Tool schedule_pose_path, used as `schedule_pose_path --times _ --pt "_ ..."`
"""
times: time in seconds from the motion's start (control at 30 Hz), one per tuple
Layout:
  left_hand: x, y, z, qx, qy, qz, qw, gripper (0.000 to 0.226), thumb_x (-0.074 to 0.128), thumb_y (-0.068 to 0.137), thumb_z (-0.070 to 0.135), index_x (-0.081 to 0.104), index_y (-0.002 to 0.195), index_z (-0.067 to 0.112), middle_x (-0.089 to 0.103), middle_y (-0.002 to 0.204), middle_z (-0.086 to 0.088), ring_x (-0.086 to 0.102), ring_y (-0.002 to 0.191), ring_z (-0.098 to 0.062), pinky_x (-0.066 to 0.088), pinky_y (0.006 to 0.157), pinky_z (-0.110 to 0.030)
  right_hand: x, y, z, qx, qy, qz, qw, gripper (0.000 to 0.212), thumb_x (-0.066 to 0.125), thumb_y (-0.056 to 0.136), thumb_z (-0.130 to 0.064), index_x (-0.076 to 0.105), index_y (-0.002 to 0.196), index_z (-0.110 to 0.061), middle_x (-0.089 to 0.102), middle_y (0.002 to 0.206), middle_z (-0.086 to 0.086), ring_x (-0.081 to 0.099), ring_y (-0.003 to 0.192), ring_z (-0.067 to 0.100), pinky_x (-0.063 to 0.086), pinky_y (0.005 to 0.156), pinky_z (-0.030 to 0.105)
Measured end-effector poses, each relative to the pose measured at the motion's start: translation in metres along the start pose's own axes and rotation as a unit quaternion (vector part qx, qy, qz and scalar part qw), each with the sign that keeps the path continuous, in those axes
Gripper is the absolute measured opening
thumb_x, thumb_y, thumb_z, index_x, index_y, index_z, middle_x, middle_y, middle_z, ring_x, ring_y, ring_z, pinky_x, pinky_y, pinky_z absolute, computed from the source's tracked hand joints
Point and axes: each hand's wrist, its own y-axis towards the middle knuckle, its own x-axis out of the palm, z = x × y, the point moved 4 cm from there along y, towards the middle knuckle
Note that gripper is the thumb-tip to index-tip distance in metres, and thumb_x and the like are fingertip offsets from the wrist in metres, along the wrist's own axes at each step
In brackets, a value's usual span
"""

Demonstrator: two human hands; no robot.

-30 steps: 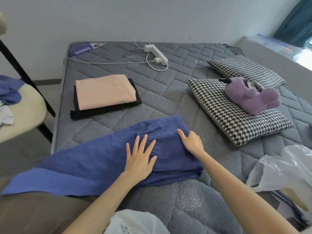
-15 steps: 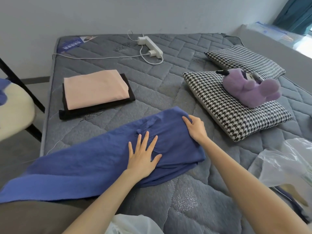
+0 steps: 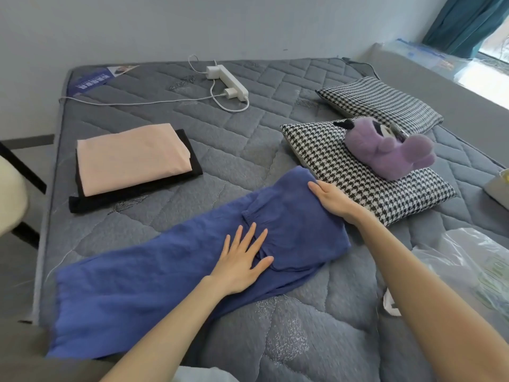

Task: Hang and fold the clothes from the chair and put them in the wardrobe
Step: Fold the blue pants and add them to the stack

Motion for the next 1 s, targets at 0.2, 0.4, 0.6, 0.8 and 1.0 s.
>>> schedule_pose_path --times 0.2,0.4,0.6,0.8,1.0 --pt "-0.02 -0.017 -0.019 -0.011 -0.14 -0.005 0.99 0.051 0.03 0.101 0.048 0.027 0.149 0.034 0.022 0.156 0.012 0.011 0.147 -0.01 0.005 0.12 -0.03 0.033 -0.025 -0.065 -0.005 0.021 -0.092 0.996 0.043 0.028 0.105 -0.037 0.042 0.142 -0.019 0.051 0.13 0.003 0.055 0.105 0.018 0.052 0.068 0.021" --pt "-0.046 -0.041 -0.065 -0.092 -0.31 0.119 0.939 0.031 0.043 0.1 0.01 0.062 0.123 0.018 0.064 0.124 0.004 0.056 0.114 -0.006 0.04 0.102 -0.022 0.103 -0.061 -0.114 0.002 0.108 -0.177 0.978 0.048 0.032 0.104 -0.039 0.028 0.15 -0.025 0.032 0.136 -0.011 0.058 0.079 0.015 0.057 0.049 0.045" --pt "-0.038 -0.077 -0.092 -0.195 -0.542 0.146 0.805 0.03 0.036 0.103 0.012 0.053 0.127 0.006 0.063 0.115 -0.01 0.062 0.093 -0.015 0.049 0.082 -0.023 0.174 -0.079 -0.133 -0.061 0.042 -0.222 0.972 0.051 0.031 0.105 -0.034 0.013 0.153 -0.033 0.045 0.073 -0.014 0.064 0.052 0.019 0.056 0.047 0.037" --pt "-0.024 -0.095 -0.09 -0.217 -0.675 0.123 0.694 0.024 0.047 0.1 0.02 0.063 0.114 0.009 0.071 0.105 -0.01 0.067 0.098 -0.022 0.055 0.084 -0.033 0.193 -0.076 -0.121 -0.067 0.034 -0.151 0.986 0.043 0.035 0.103 -0.038 0.038 0.145 -0.031 0.058 0.064 0.007 0.058 0.05 0.022 0.058 0.054 0.044" --pt "-0.018 -0.097 -0.075 -0.232 -0.616 0.103 0.746 0.033 0.069 0.087 0.034 0.058 0.111 0.014 0.068 0.104 -0.008 0.068 0.088 -0.02 0.058 0.074 -0.03 0.156 -0.068 -0.093 -0.133 -0.013 0.073 0.988 0.03 0.043 0.098 -0.017 0.065 0.118 -0.024 0.064 0.101 -0.007 0.059 0.096 0.013 0.052 0.084 0.038"
